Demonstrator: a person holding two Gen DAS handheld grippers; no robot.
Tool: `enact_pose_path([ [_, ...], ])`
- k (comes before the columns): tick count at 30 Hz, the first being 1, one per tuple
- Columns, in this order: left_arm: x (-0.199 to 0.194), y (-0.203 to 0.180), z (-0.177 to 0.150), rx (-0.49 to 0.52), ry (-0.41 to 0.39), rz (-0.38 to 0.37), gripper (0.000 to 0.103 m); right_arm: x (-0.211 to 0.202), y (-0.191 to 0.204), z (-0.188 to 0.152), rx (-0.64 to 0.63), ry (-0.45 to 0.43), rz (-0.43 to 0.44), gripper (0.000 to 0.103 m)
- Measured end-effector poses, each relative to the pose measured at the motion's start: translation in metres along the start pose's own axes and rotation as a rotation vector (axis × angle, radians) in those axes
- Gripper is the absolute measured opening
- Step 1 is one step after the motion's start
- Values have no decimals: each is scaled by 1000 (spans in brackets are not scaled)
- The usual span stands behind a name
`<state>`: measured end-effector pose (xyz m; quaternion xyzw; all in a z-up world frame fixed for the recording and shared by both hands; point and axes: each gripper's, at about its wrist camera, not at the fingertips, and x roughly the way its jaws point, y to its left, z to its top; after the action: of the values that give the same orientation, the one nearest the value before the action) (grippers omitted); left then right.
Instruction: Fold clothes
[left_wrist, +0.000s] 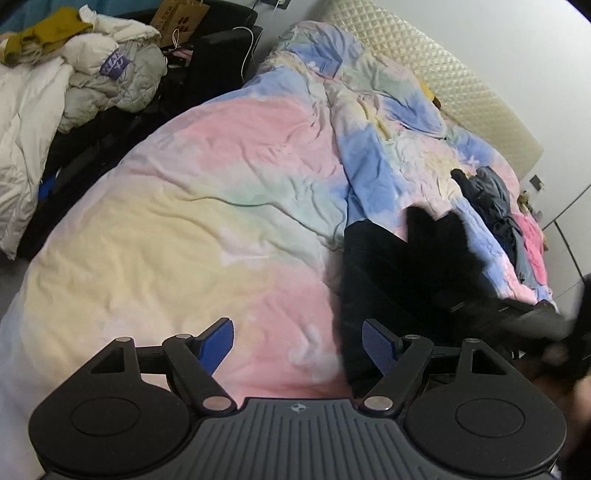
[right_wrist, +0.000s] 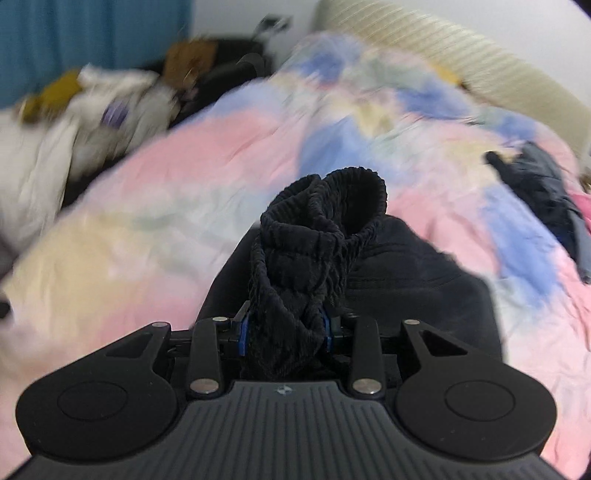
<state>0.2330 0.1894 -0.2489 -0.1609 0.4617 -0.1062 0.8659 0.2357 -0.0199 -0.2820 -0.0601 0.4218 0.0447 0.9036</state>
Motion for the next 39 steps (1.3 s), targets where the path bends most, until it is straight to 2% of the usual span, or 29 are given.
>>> enact_pose_path([
  [4,10,-5,-2,-15,11,-26,79,21,29,-13,-58,31,-6,35],
  [8,23,-17,-2,-23,21,-63,79,19,28,-16,-58,37,7,38],
  [13,49,-40,5,-27,55,-133,82,4,6,-4,-12,51,106,54],
  [16,68,-54,8,-24,85,-178,84,-12,-9,5,-11,46,197,56],
  [19,87,-67,9,-39,90,-202,94,-29,-29,12,-4,16,208,61],
  [22,107,-81,12,-47,103,-226,94,-43,-61,14,39,-7,193,65],
  [26,134,-95,15,-42,131,-215,94,-47,-113,5,152,-2,129,70],
  [30,164,-98,15,-43,169,-132,95,-36,-170,-15,322,39,67,72],
  [32,177,-93,14,-69,193,-114,99,-28,-194,-28,413,56,67,73],
  [35,192,-86,15,-107,223,-116,100,-13,-224,-47,543,79,74,79],
  [39,214,-77,20,-144,263,-138,99,14,-250,-66,655,128,137,82],
])
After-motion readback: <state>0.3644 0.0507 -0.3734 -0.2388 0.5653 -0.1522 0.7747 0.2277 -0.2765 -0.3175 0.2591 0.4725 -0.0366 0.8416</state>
